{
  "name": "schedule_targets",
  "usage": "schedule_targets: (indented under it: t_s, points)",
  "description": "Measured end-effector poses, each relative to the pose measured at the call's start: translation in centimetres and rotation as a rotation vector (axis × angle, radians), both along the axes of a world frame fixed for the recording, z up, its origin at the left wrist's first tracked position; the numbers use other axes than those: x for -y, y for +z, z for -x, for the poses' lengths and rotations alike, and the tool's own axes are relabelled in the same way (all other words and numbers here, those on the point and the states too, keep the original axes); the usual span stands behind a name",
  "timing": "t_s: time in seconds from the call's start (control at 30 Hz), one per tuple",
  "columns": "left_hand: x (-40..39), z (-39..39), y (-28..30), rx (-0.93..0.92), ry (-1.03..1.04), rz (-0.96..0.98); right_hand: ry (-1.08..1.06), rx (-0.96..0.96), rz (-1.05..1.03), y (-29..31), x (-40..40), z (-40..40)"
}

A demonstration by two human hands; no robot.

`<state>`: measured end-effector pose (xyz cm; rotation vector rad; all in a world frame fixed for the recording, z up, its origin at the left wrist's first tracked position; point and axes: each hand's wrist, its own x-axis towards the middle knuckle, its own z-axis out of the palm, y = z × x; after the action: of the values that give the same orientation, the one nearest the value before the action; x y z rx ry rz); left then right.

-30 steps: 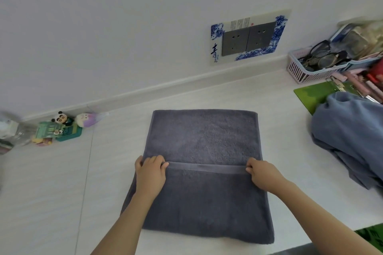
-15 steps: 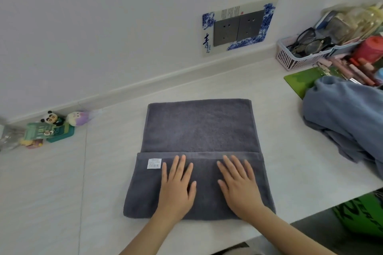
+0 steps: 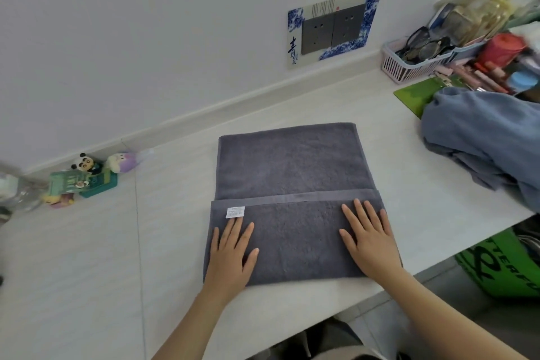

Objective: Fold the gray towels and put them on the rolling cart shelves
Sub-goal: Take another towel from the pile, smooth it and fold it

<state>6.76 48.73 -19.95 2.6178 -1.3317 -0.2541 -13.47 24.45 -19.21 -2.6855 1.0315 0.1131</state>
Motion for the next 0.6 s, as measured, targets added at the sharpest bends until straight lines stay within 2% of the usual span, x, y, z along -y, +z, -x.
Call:
schedule_targets:
  t_s: [0.1, 0.17, 0.27, 0.37, 0.47, 0.6]
  points:
    - [-3.0, 1.3, 0.2, -0.011, -0.127, 0.2, 0.155, 0.043, -0.03, 0.9, -1.4, 1.3]
    - [-4.8, 1.4, -0.5, -0.029, -0.163, 0.251, 0.245, 0.081, -0.017, 0.9, -2.6, 3.0]
    - [-5.7, 0.7, -1.3, -0.095, -0.138, 0.317, 0.277, 0.094, 0.002, 0.5, -3.8, 4.8]
    - [-4.8, 0.3, -1.0, -0.133, -0.099, 0.372, 0.225, 0.205, -0.021, -0.1, -4.0, 4.4]
    - [-3.8, -0.5, 0.2, -0.162, -0.052, 0.332, 0.13, 0.297, -0.03, 0.3, -3.8, 2.7]
    - [-2.4, -1.9, 3.5, -0.263, -0.082, 0.143, 0.105, 0.165, -0.115, 1.9, -2.5, 1.6]
